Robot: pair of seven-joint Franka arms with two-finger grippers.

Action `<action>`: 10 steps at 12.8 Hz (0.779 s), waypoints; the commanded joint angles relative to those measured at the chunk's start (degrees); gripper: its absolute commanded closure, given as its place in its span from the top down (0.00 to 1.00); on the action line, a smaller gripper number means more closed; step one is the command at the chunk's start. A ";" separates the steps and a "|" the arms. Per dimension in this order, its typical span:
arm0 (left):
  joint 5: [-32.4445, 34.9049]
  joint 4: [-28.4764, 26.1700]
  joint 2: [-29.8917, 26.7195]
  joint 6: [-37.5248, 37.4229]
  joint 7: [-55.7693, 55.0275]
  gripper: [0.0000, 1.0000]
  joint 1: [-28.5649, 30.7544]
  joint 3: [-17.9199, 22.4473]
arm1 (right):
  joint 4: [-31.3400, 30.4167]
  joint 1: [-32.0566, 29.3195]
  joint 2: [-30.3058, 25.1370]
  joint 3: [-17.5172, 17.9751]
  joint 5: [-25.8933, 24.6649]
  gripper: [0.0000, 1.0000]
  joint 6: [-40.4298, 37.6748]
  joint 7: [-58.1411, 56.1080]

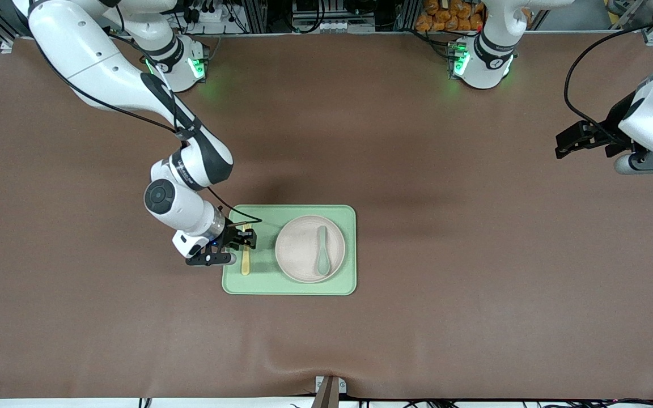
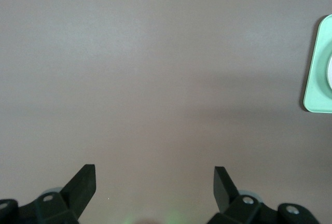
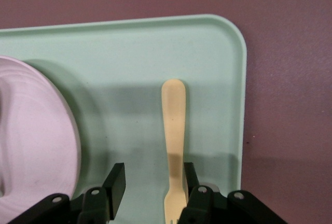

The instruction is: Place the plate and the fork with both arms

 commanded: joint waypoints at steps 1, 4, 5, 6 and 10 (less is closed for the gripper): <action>1.46 -1.45 -1.61 0.50 1.16 1.00 0.26 -0.44 | 5.71 -1.15 -3.68 0.90 -0.07 0.69 -13.74 -0.54; 1.37 -1.45 -1.79 0.59 1.25 1.00 0.35 -0.44 | 9.15 -4.99 -7.38 0.72 -0.33 0.82 -23.69 -1.24; 1.28 -1.54 -1.79 0.51 1.25 1.00 0.35 -0.44 | 9.94 -7.10 -8.52 0.90 -0.25 0.88 -26.68 -1.42; 1.28 -1.54 -1.87 0.50 1.25 1.00 0.35 -0.44 | 10.99 -8.60 -9.84 0.99 -0.07 0.91 -29.76 -1.34; 1.46 -1.97 -2.92 0.33 1.69 1.00 0.26 -0.53 | 18.36 -13.44 -12.92 1.07 0.28 1.00 -46.97 -1.07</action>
